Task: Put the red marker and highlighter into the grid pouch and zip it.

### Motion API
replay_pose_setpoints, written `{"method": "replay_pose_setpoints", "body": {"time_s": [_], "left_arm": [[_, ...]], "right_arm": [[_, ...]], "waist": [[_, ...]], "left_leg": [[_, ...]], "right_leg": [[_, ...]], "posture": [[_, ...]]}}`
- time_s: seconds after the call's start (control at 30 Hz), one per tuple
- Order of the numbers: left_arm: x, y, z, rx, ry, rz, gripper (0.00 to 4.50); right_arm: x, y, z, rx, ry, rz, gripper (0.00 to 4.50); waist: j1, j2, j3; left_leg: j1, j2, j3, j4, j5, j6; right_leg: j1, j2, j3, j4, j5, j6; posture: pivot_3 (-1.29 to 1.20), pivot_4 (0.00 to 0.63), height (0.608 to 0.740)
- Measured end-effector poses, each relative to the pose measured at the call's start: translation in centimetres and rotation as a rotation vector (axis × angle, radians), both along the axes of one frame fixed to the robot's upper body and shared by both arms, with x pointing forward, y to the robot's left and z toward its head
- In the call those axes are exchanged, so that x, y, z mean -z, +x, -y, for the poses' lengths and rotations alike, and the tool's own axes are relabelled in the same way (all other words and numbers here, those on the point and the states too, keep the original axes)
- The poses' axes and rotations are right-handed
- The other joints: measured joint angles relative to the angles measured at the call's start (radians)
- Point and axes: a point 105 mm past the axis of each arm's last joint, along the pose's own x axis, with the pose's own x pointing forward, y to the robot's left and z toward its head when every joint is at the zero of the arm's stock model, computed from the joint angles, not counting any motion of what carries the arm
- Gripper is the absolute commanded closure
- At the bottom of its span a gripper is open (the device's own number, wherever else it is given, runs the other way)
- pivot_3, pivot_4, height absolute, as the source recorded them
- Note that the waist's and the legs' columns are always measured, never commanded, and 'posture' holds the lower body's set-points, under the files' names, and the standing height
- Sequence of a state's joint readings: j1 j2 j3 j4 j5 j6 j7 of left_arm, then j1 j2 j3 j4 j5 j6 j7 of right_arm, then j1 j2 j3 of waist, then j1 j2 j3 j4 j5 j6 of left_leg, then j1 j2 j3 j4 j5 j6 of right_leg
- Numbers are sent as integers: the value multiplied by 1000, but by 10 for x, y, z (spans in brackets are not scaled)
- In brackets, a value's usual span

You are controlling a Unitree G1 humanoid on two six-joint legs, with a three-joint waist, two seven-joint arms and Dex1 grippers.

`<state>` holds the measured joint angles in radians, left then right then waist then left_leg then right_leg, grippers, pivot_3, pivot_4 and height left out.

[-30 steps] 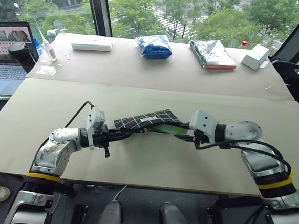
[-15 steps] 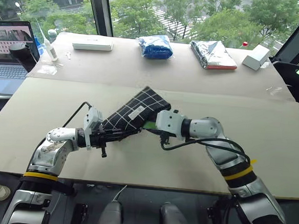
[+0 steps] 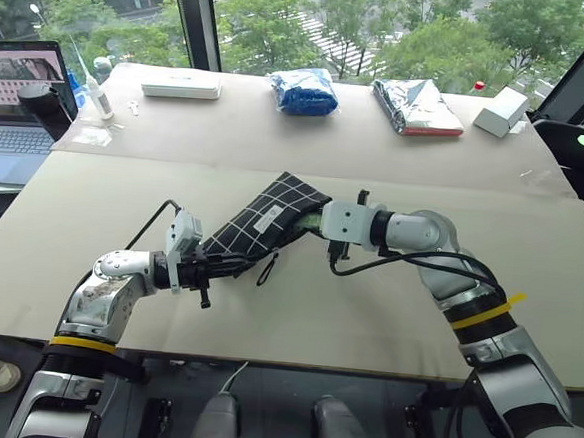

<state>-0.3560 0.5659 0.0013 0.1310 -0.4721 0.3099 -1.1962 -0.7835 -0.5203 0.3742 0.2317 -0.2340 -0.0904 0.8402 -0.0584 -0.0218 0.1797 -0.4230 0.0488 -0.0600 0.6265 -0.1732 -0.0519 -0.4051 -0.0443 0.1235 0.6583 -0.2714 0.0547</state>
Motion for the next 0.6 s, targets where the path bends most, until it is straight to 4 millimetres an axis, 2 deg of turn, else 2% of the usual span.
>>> {"method": "replay_pose_setpoints", "body": {"time_s": [0.3, 0.6], "left_arm": [[-19, -5, 13, 45, -88, -102, 4500], [-26, -14, 17, 85, -66, -167, 4500]], "right_arm": [[4, -8, -4, -93, -36, 18, 3454], [13, -19, -6, -171, -73, -13, 3454]], "waist": [[-6, 0, 0], [-9, 0, 0]], "left_leg": [[0, 0, 0, 0, 0, 0], [0, 0, 0, 0, 0, 0]], "right_leg": [[0, 0, 0, 0, 0, 0], [0, 0, 0, 0, 0, 0]], "posture": [[0, 150, 740], [0, 150, 740]]}}
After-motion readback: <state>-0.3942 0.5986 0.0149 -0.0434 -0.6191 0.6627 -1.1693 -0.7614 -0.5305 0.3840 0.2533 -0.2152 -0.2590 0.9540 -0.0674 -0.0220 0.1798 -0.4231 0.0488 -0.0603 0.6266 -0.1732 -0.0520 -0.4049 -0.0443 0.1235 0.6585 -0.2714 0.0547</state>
